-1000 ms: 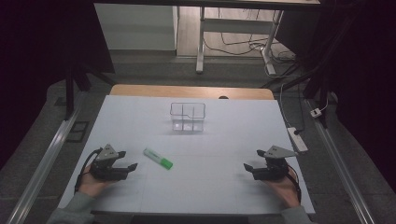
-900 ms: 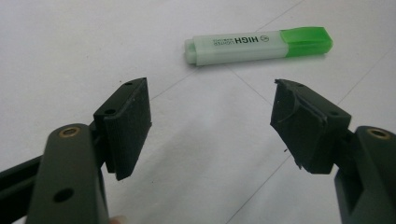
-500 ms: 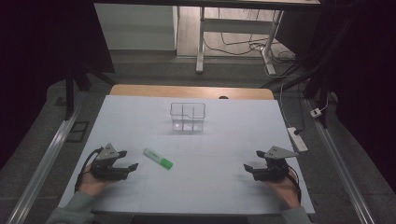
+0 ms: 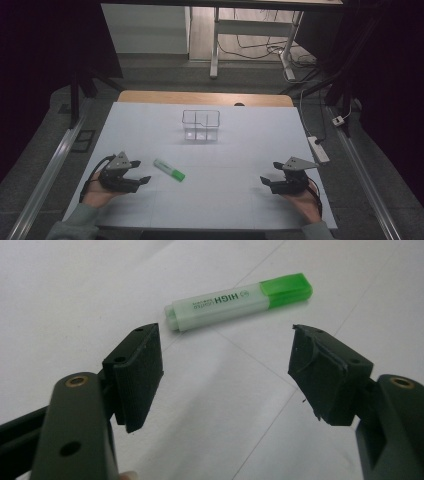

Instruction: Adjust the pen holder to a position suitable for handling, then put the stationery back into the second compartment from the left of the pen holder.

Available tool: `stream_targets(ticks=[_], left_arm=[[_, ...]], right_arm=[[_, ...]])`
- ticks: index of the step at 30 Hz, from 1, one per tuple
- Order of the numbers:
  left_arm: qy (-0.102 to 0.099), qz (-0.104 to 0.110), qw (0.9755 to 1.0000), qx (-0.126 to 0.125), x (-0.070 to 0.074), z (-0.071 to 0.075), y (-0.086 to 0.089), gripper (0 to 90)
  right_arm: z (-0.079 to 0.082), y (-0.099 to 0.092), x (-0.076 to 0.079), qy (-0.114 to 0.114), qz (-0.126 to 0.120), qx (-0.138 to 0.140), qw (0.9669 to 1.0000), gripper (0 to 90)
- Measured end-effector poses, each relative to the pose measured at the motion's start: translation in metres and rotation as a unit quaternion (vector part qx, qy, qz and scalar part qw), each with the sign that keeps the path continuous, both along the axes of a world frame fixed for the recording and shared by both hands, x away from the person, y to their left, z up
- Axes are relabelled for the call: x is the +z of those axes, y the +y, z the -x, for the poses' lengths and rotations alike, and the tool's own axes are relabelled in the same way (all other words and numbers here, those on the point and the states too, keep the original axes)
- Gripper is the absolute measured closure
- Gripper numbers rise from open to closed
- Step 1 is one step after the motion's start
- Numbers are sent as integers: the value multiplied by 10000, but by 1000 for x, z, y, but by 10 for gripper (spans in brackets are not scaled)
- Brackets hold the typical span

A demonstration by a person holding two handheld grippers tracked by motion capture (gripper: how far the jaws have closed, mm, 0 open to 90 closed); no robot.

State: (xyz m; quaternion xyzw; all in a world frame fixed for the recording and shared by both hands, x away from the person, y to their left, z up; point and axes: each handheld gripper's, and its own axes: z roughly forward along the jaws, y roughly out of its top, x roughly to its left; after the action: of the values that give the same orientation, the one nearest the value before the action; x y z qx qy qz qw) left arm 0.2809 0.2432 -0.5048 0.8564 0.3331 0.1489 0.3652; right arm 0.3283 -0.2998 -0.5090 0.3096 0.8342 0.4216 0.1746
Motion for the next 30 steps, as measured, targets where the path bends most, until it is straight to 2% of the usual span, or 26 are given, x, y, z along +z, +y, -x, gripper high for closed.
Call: stream_targets(ticks=[8,16,23,30], left_arm=[[-44,-19,9999,-147,12,-8,-2,299],[-96,-107,9993,-347,21,-15,-7,297],[-68,-230,9980,-589,30,-21,-16,296],[-41,-313,9954,-905,37,-28,-25,296]], right_arm=[[1,2,-2,58,110,51,9999,208],[3,1,-2,51,59,25,10000,208],[3,-1,-2,64,55,6,10000,209],[2,-1,-2,43,65,1,10000,211]])
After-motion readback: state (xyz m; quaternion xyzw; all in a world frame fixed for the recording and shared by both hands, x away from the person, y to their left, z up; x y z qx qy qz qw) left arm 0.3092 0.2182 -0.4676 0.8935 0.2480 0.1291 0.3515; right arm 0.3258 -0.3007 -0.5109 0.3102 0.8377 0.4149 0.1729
